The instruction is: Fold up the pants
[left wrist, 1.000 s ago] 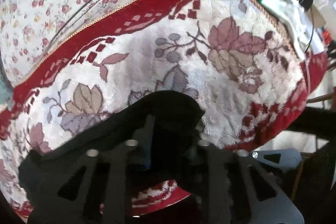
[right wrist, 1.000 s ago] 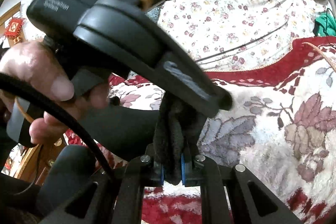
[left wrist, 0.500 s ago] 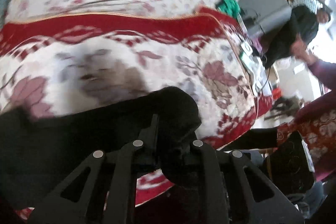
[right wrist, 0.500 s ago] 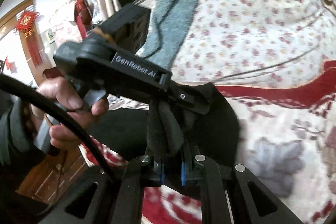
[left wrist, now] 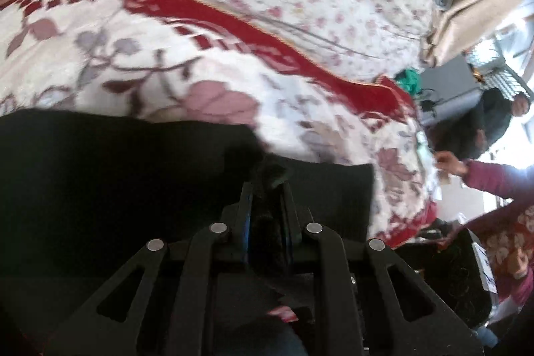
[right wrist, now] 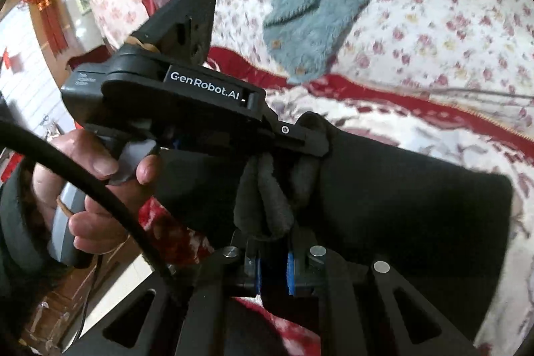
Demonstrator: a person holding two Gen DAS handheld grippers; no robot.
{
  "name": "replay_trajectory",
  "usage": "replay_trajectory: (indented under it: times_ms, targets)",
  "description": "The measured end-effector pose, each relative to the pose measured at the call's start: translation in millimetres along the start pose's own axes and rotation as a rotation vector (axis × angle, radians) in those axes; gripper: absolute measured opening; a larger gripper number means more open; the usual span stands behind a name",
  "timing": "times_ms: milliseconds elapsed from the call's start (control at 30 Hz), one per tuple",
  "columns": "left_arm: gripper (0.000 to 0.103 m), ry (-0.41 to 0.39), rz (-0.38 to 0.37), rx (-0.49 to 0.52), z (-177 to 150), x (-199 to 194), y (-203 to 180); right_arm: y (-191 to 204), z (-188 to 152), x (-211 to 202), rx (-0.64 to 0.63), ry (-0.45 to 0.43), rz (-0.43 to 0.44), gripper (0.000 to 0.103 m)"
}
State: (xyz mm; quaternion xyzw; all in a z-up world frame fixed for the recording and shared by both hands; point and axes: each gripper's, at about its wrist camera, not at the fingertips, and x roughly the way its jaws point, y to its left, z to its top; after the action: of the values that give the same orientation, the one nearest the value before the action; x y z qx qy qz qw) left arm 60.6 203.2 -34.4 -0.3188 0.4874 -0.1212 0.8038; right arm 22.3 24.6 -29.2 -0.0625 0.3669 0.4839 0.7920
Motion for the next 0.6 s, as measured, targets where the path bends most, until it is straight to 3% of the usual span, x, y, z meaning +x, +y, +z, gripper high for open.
replay_trajectory:
  times_ms: [100, 167, 233, 333, 400, 500, 600]
  targets:
    - [0.026, 0.006, 0.037, -0.037, 0.1, 2.1, 18.9, -0.3, -0.7, 22.1, 0.034, 0.054, -0.014, 0.013]
    - [0.027, -0.015, 0.034, -0.050, 1.0, -4.9, 25.0, 2.0, 0.2, 25.3, 0.046, 0.054, 0.011, 0.030]
    - [0.039, -0.053, 0.062, -0.050, 1.3, -19.5, 24.5, 7.4, 0.4, 23.5, 0.037, 0.050, 0.040, 0.041]
    - [0.041, -0.140, 0.072, -0.062, 0.2, -48.0, 19.7, 20.0, 5.0, 5.2, 0.019, 0.034, 0.101, 0.041]
    - [0.044, -0.180, 0.046, -0.082, -6.5, -63.7, 15.2, 21.2, 5.1, -18.9, 0.012, -0.026, 0.130, 0.041]
    - [0.052, -0.218, -0.056, -0.091, -29.0, -78.0, -1.8, -0.3, -1.6, -59.2, 0.030, -0.083, 0.099, 0.043]
    - [0.059, -0.211, -0.161, -0.086, -52.6, -66.3, -24.4, -45.4, -13.5, -83.3, 0.068, -0.081, -0.031, 0.043]
